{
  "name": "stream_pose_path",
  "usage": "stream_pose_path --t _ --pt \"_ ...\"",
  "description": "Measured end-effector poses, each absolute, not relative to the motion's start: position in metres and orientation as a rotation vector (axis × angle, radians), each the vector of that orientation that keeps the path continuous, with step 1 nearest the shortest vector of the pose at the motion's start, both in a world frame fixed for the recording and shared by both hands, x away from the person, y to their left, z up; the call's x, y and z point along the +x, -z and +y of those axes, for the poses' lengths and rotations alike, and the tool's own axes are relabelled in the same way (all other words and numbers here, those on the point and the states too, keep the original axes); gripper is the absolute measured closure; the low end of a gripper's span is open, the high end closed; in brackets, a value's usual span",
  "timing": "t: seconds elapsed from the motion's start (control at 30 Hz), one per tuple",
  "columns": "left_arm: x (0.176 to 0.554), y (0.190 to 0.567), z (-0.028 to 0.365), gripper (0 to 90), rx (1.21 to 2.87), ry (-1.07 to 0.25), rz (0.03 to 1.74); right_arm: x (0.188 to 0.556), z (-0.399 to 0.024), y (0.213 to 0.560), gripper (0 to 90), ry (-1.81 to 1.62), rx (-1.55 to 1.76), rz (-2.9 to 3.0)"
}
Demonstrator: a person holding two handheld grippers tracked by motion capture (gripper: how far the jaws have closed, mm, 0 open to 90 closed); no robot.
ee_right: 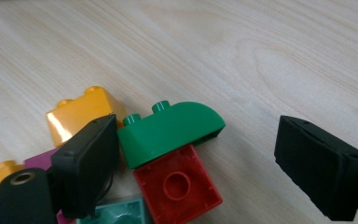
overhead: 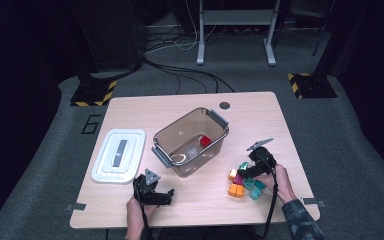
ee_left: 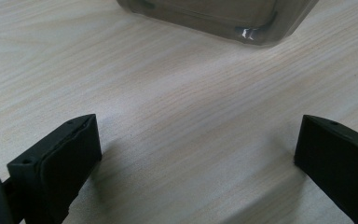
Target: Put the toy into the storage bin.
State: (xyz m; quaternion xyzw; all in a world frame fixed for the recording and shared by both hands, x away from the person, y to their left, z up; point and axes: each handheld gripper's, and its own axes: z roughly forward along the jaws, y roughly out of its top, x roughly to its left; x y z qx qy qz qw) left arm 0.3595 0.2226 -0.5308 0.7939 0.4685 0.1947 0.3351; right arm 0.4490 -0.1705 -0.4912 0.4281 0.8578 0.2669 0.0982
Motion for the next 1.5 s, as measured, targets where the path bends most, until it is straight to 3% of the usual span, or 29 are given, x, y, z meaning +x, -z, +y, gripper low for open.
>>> stream_pose_path --t 0.23,0.6,0.9,1.5 --pt "0.359 0.531 0.223 0.2 2.072 -0.508 1.222 0.46 -0.171 0.497 15.7 -0.789 1.292 2.51" --pt "0.359 0.531 0.223 0.2 2.072 -0.509 1.222 0.466 -0.172 0.499 26.7 -0.761 1.327 2.504" --pt "0.36 0.531 0.223 0.2 2.07 -0.511 1.219 0.467 -0.176 0.5 41.1 -0.76 1.352 2.477" --pt "0.359 0.531 0.223 0.1 2.071 -0.509 1.221 0.48 -0.186 0.484 42.6 -0.812 1.355 2.424"
